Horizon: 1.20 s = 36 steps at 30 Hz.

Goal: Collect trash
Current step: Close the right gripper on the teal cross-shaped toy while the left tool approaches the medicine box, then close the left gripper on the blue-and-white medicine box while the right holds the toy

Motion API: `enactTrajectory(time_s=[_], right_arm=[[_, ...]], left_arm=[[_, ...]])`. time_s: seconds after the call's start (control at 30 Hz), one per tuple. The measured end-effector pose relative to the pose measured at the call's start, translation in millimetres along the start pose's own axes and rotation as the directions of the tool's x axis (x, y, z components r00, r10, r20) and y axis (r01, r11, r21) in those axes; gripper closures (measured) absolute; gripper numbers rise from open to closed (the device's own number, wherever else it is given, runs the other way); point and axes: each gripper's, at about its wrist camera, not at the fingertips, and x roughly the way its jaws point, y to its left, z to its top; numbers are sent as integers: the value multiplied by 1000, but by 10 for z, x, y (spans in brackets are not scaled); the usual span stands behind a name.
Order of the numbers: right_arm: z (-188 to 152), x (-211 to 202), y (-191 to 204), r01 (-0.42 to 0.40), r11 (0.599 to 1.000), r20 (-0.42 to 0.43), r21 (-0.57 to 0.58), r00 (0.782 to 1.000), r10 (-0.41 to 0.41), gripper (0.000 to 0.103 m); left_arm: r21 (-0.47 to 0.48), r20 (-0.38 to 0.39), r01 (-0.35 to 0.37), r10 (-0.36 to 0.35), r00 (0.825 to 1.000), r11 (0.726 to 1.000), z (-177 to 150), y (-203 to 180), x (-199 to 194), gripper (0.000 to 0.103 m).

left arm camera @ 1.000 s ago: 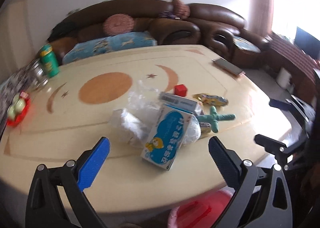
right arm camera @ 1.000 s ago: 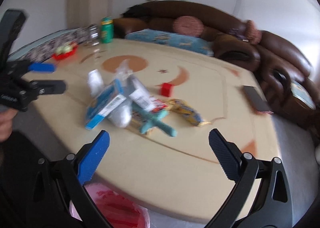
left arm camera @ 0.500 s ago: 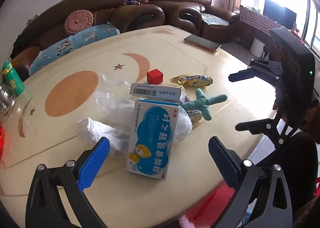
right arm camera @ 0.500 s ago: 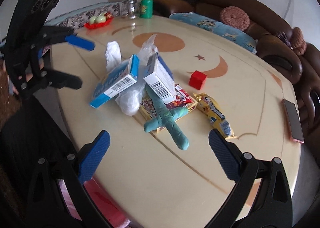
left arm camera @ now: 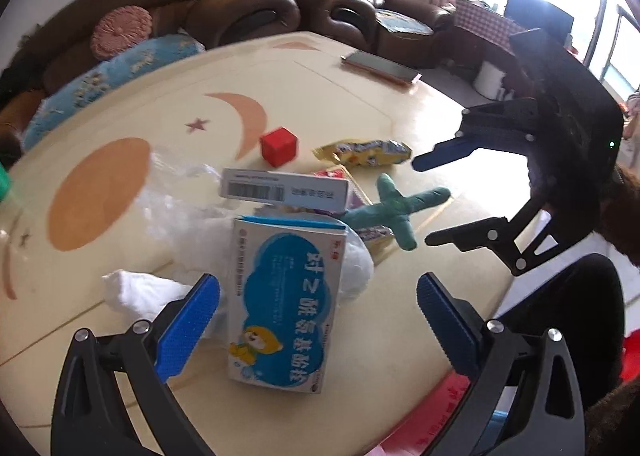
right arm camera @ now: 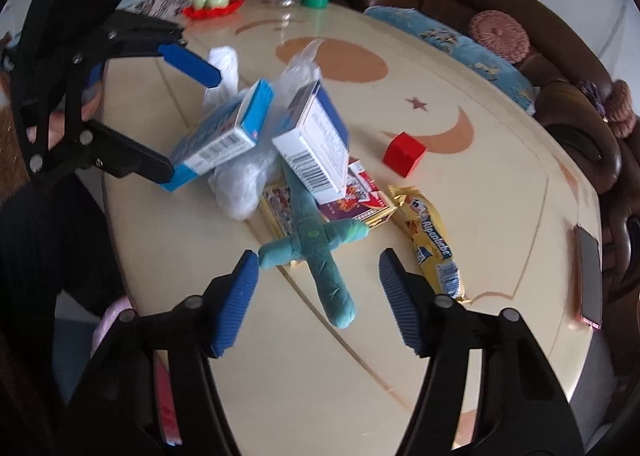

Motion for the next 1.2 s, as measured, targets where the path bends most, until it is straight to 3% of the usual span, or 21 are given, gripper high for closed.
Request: enactTrajectory(time_s=[0.07, 0.13, 0.17, 0.43, 0.63, 0.73, 0.87, 1.1, 1.13, 1.2], right_arm=[[8, 33, -39, -25, 1000, -18, -6, 1000, 25, 42], [11, 58, -45, -31, 999, -33, -30, 999, 30, 57], [14, 81, -46, -30, 999, -46, -37, 999, 28, 59], [12, 150, -117, -57, 998, -61, -42, 997, 54, 60], [10, 208, -92, -58, 997, -70, -48, 996, 55, 61], [9, 237, -75, -63, 997, -81, -54, 995, 59, 78], [3, 289, -81, -63, 997, -95, -47, 994, 58, 79], [39, 255, -64, -56, 998, -79, -42, 995, 53, 79], [48, 258, -59, -60, 997, -82, -42, 995, 56, 84], [54, 254, -51, -57, 997, -81, -43, 995, 54, 85]], left_arm=[[23, -14, 28, -28, 1000, 999, 12, -11, 66, 6], [47, -21, 28, -27, 999, 999, 8, -34, 106, 6], [57, -27, 32, -31, 999, 998, 3, -36, 131, 6], [27, -21, 33, -33, 999, 999, 30, 97, 163, 6], [49, -71, 38, -35, 997, 998, -17, 53, 310, 6], [41, -80, 37, -34, 996, 998, -43, 93, 348, 6], [9, -69, 45, -44, 997, 999, -50, 171, 318, 8], [-31, -87, 24, -26, 996, 999, -58, 269, 336, 27], [-31, -90, 23, -26, 996, 999, -59, 265, 337, 27], [-24, -92, 12, -15, 996, 1000, -63, 249, 340, 31]])
